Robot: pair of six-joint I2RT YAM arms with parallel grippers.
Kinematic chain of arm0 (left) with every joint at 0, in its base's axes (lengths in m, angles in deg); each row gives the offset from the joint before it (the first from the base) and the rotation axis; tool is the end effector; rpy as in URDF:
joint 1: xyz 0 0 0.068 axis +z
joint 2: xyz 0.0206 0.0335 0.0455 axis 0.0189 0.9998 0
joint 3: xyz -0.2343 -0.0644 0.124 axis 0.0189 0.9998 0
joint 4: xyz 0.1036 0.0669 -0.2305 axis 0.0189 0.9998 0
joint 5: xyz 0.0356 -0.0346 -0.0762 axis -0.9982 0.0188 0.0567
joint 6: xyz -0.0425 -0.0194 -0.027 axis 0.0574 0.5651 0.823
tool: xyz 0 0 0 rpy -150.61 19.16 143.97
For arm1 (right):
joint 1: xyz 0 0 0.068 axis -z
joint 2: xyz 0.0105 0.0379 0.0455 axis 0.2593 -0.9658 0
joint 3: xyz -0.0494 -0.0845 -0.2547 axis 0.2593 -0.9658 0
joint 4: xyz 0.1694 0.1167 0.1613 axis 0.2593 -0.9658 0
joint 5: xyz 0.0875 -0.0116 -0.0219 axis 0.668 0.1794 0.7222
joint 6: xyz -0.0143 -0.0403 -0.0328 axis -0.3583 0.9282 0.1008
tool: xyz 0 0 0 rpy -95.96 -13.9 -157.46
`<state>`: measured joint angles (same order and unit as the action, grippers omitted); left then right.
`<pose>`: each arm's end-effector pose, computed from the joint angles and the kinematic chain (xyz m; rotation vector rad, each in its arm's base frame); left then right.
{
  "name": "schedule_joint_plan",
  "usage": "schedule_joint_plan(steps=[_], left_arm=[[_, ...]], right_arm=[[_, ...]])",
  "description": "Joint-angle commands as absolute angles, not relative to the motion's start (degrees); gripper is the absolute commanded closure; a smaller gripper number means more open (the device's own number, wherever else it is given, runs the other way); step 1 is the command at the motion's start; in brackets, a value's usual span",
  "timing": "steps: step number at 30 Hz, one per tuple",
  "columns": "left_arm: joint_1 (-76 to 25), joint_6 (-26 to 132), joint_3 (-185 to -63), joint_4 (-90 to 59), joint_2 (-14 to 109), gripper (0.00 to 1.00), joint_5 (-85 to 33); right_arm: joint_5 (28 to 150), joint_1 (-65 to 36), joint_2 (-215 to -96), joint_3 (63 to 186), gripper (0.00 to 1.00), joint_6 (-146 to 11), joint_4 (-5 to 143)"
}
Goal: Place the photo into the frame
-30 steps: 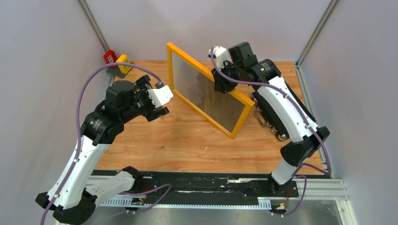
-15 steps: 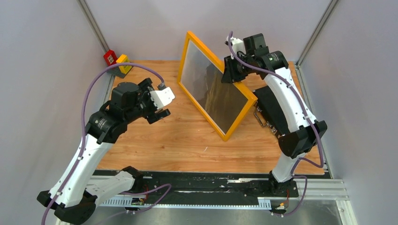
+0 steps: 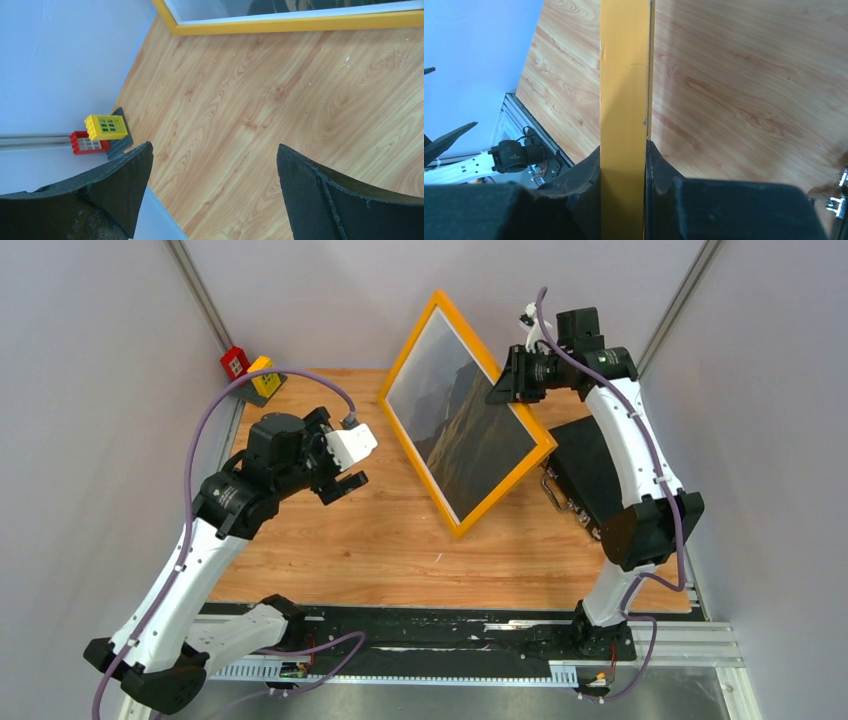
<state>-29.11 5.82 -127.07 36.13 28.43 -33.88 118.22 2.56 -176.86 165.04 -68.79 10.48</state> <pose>0.1561 -0.0913 0.4132 1.1438 1.7702 0.0414 0.3575 0.1007 0.4172 -0.4026 2.3110 0.9290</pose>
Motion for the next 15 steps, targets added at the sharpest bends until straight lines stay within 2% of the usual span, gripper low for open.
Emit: schedule_joint_plan(steps=[1,15], left_arm=[[-28.8,8.2,-126.1,33.3,28.6,0.0,-32.6],[-28.8,9.0,-123.8,32.4,28.6,0.0,-32.2]], right_arm=[[128.8,3.6,-173.8,161.6,1.0,-76.0,23.2],[132.3,5.4,-170.4,146.1,1.0,-82.4,34.6]])
